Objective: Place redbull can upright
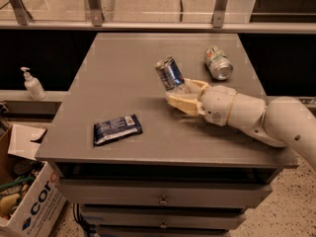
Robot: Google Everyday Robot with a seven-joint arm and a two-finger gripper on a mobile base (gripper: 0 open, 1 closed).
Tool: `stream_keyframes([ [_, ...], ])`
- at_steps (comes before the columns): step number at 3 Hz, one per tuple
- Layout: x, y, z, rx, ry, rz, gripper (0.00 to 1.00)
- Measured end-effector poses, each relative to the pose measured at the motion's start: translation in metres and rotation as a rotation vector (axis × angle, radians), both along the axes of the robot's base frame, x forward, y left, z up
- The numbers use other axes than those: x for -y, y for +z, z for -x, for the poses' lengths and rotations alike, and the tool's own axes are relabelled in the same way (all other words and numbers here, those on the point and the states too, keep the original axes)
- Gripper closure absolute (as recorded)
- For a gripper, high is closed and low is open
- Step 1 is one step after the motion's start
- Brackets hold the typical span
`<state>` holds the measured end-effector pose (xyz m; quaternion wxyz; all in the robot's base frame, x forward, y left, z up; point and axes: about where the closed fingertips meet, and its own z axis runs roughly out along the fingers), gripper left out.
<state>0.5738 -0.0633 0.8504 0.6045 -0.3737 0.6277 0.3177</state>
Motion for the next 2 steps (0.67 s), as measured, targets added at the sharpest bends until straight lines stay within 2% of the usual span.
stream_keyframes([
  [2, 0.0000, 0.0021, 0.0002, 0.000, 0.000, 0.000, 1.00],
])
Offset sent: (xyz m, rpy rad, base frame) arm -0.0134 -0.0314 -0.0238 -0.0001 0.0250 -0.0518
